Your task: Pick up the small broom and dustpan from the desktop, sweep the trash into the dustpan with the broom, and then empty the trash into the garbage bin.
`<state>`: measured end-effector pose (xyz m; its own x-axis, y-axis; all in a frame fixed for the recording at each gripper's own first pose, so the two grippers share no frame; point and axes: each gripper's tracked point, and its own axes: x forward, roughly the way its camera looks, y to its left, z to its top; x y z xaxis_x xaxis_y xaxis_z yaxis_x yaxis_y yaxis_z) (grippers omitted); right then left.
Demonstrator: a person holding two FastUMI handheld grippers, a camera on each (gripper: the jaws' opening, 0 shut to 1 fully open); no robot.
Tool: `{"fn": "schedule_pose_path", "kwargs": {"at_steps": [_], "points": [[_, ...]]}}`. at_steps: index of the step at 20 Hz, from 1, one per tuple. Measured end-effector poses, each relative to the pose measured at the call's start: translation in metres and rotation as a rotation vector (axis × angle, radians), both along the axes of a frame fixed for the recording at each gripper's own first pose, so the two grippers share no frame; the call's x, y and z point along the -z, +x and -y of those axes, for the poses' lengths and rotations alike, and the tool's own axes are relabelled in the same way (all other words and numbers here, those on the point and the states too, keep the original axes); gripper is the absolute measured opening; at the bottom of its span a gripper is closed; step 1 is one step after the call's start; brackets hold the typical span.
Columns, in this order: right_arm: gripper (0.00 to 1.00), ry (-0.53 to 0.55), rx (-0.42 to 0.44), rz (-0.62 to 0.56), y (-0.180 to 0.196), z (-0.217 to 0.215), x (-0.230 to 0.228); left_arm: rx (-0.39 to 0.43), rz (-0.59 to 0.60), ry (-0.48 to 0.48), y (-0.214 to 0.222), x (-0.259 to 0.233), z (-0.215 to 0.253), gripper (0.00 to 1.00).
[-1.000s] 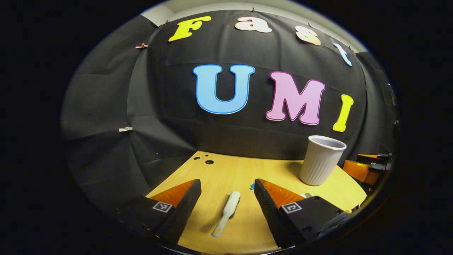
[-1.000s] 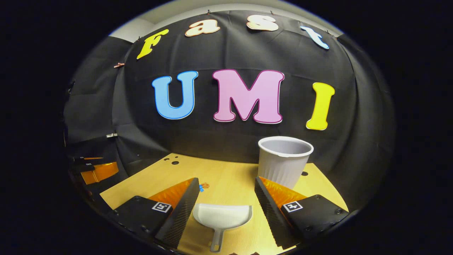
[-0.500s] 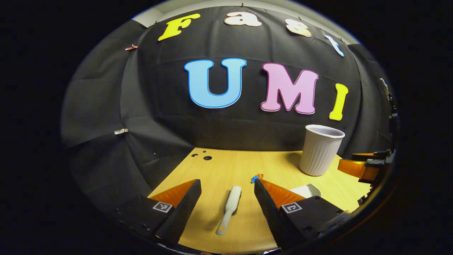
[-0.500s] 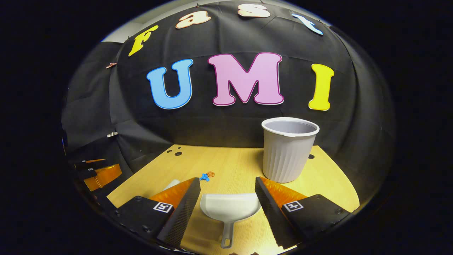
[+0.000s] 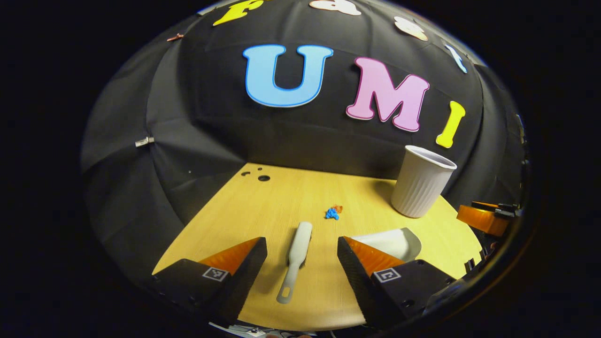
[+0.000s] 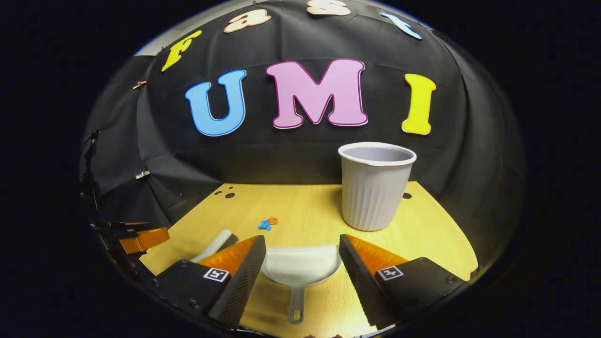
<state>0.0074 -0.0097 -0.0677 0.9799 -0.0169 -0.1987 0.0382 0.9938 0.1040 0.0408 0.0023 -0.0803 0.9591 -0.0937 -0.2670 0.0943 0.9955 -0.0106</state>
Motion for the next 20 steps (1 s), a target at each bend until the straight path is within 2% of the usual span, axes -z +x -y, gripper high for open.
{"fn": "schedule_pose_path", "kwargs": {"at_steps": [5, 10, 16, 20], "points": [[0.98, 0.013, -0.006, -0.060, 0.005, -0.003, 0.022, 0.018, -0.186, 0.083, 0.023, 0.053, -0.011, 0.96], [0.99, 0.018, -0.033, -0.104, 0.009, -0.012, 0.040, 0.040, -0.383, 0.109, 0.050, 0.109, -0.012, 0.96], [0.99, 0.006, -0.067, -0.167, 0.010, -0.017, 0.069, 0.065, -0.539, 0.195, 0.066, 0.155, -0.011, 0.96], [0.99, -0.014, -0.084, -0.186, 0.004, -0.012, 0.077, 0.069, -0.594, 0.234, 0.081, 0.170, -0.008, 0.95]]}}
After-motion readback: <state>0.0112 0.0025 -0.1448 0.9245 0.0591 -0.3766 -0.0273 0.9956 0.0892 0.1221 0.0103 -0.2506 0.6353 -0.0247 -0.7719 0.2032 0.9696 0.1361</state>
